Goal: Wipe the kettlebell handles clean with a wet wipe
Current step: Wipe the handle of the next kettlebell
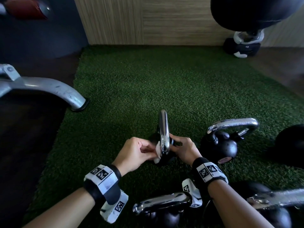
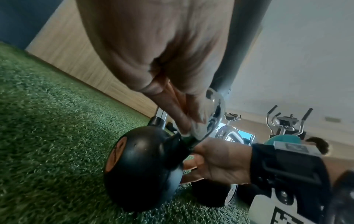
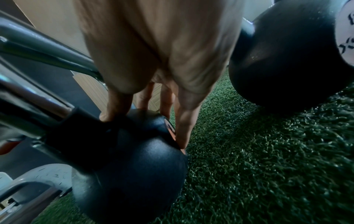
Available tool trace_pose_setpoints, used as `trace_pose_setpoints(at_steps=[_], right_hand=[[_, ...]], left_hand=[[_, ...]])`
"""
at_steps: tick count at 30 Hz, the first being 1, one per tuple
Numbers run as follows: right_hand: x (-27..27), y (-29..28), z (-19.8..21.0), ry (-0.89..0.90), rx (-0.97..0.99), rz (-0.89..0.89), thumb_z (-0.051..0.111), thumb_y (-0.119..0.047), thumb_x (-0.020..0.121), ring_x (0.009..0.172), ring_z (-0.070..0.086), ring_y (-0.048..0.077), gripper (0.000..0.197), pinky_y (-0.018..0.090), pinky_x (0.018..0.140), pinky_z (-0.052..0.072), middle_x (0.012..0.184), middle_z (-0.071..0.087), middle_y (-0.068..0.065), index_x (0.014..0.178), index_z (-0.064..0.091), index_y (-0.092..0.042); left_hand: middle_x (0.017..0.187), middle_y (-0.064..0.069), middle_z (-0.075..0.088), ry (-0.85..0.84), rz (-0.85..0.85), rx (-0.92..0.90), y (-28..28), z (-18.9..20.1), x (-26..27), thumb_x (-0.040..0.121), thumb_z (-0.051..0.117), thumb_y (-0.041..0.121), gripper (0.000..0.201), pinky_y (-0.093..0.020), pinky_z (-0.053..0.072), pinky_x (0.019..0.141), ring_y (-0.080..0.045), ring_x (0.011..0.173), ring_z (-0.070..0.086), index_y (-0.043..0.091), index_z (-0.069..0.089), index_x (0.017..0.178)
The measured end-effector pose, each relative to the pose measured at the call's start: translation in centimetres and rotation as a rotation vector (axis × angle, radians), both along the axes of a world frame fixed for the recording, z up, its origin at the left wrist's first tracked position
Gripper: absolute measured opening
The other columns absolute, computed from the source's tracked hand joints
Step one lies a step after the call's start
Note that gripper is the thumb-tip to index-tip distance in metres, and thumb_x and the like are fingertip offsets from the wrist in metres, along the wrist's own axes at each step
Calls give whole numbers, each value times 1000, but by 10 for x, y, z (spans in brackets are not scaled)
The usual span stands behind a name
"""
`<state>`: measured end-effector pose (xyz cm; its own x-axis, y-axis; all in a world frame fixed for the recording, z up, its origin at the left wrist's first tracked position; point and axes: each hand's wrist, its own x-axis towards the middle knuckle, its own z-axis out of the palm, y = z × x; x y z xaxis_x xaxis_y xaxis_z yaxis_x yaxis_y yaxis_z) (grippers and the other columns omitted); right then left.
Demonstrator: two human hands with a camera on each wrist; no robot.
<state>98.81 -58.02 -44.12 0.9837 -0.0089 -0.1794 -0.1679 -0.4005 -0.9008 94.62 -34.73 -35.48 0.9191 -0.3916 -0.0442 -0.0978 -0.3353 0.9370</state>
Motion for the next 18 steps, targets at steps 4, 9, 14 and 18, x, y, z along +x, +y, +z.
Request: trace_pose_setpoints(at_steps=[4,9,14,18], right_hand=[[-1,1,1,7,-11,-12,86,-32,81,116,64,4,55,0,82,44,130,70,-5,132,69,-28],[-3,0,17,-34,-157,43,86,-30,82,116,59,0,55,6,87,39,122,67,-14,134,68,-28],[-9,-7,64,-226,-342,13,82,-14,84,89,68,7,36,0,76,42,107,77,-2,119,77,-24],[-22,2,118,-465,-121,56,82,-4,82,77,68,3,35,0,72,46,102,76,3,115,77,-12]], left_hand=[[91,14,80,-122,45,140,-3,-6,-2,81,85,14,17,-20,57,85,0,89,74,24,84,94],[92,13,80,-43,45,208,1,-11,7,81,86,21,17,-22,58,86,-1,90,74,27,83,97],[98,-17,76,341,311,-275,5,4,21,86,74,-4,15,-27,64,73,-16,78,75,3,71,99],[88,-11,78,348,322,-416,7,37,26,83,75,1,13,-22,62,67,-13,75,75,6,71,95]])
